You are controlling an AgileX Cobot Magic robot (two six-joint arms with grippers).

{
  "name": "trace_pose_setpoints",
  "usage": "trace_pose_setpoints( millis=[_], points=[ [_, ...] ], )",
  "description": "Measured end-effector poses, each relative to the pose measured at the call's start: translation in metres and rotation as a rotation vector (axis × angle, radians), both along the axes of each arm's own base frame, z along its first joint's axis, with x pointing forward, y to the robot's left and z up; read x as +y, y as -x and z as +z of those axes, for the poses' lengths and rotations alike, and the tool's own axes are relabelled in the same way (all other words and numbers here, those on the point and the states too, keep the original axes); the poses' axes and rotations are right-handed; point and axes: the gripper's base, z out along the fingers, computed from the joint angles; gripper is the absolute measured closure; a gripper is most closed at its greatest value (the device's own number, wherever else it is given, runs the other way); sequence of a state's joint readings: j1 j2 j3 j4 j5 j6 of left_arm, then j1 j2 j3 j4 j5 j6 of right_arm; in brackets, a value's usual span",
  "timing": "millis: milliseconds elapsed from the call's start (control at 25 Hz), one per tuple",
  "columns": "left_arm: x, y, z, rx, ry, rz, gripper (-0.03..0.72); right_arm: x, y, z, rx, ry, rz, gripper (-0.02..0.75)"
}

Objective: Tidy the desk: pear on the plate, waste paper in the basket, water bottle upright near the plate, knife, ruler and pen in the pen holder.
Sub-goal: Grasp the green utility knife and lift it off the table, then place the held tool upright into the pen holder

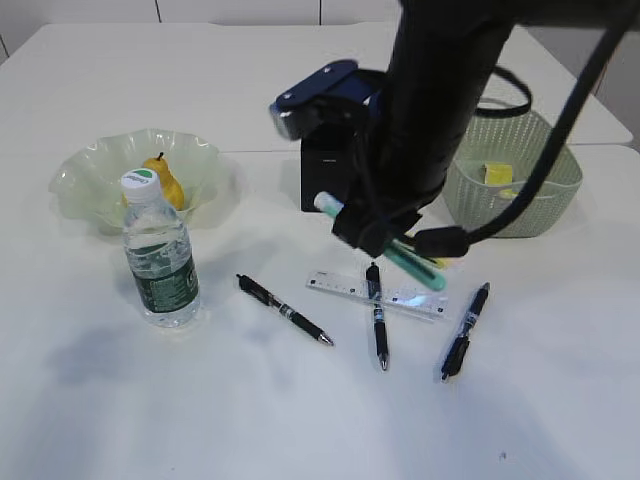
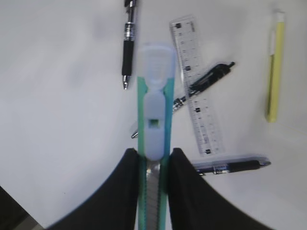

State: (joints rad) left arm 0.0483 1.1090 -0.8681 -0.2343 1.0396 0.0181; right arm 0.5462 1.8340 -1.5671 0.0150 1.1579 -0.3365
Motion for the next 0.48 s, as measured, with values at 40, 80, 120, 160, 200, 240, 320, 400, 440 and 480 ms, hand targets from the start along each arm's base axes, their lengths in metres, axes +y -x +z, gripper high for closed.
trace_pose_setpoints(
  millis=[40,80,120,160,200,240,320,400,440,480],
  points=[
    [0.0,0.0,0.0,0.001,-0.002,-0.001,0.192,-0.007,0.001,0.008,-0.015,-0.009,-0.016,0.609],
    [0.0,0.0,0.0,0.001,-0.004,-0.001,0.192,-0.015,0.001,0.017,-0.033,-0.019,-0.032,0.609],
    [0.0,0.0,0.0,0.004,-0.003,-0.001,0.192,-0.022,0.001,0.025,-0.052,-0.03,-0.049,0.609],
    [0.0,0.0,0.0,0.004,-0.003,-0.001,0.192,-0.028,0.002,0.032,-0.065,-0.039,-0.062,0.61],
    [0.0,0.0,0.0,0.005,-0.003,-0.002,0.193,-0.034,0.003,0.039,-0.083,-0.05,-0.076,0.61],
    [0.0,0.001,0.0,0.007,-0.003,-0.002,0.195,-0.039,0.004,0.046,-0.099,-0.058,-0.086,0.61],
    [0.0,0.001,0.0,0.013,-0.002,-0.003,0.196,-0.044,0.007,0.057,-0.139,-0.079,-0.096,0.61],
    [0.0,0.001,-0.001,0.016,-0.002,-0.004,0.196,-0.045,0.007,0.065,-0.189,-0.106,-0.099,0.61],
    [0.0,0.002,-0.001,0.019,-0.002,-0.005,0.197,-0.044,0.006,0.067,-0.217,-0.122,-0.099,0.61],
    [0.0,0.002,-0.001,0.021,-0.004,-0.006,0.197,-0.043,0.004,0.068,-0.241,-0.135,-0.099,0.61]
  ],
)
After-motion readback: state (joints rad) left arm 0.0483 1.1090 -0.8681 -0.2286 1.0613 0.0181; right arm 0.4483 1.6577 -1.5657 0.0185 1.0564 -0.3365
